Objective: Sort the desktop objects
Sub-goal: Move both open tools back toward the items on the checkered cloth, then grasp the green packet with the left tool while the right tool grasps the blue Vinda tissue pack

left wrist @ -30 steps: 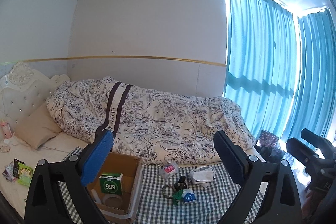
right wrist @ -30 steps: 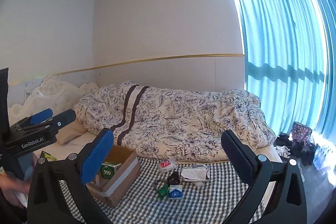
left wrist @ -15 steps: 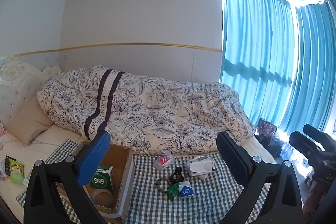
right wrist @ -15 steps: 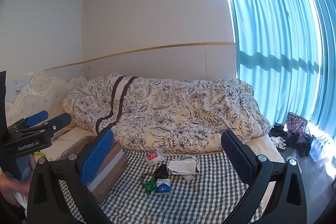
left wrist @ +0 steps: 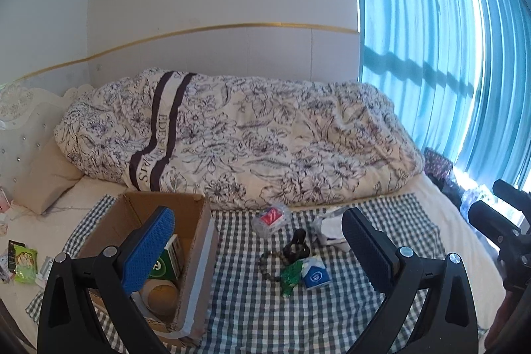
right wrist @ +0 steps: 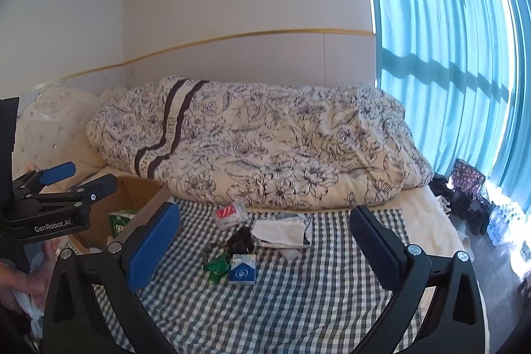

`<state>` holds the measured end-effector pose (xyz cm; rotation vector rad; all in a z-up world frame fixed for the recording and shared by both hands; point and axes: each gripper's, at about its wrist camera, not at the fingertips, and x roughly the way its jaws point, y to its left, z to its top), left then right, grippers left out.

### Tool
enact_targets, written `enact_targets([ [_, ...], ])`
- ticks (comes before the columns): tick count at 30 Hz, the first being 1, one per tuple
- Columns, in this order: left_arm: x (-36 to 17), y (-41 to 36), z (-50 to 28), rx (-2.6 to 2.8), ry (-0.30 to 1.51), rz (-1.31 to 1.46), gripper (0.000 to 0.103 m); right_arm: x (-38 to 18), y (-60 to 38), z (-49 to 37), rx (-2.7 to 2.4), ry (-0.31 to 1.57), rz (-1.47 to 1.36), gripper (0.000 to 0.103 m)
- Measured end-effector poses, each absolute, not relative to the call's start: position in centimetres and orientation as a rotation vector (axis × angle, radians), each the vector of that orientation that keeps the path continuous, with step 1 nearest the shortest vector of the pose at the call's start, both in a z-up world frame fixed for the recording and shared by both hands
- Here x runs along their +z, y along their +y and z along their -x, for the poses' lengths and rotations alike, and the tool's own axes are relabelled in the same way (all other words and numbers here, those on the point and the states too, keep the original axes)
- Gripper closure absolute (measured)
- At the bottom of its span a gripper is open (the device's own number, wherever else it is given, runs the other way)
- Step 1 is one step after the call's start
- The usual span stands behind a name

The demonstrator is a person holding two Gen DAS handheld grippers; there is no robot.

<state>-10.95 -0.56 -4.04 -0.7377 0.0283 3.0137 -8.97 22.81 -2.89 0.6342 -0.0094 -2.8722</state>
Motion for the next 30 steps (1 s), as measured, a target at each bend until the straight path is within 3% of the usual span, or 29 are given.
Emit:
enact_targets([
  [7,-8.3,0.9,13.4,2.962,0.096,0.815,0.000,-7.3,22.6,11.6,-2.831,0.016,-0.752,0.000],
  [14,-13.0,1.9,15.9,2.908,0.129,0.931,0.006,-12.2,21.9,14.2,-2.761,0.018,-0.876,0.001],
  [19,-17.2,2.1,17.9,2.848,0.098,1.071,0.014,-15.6,20.8,16.0,-2.700,0.058,-0.981,0.007],
  [30,-21.9,2.1,20.5,2.795,0.082,1.177,0.014,-20.4,19.8,18.7,-2.627,0.065,-1.081,0.014],
])
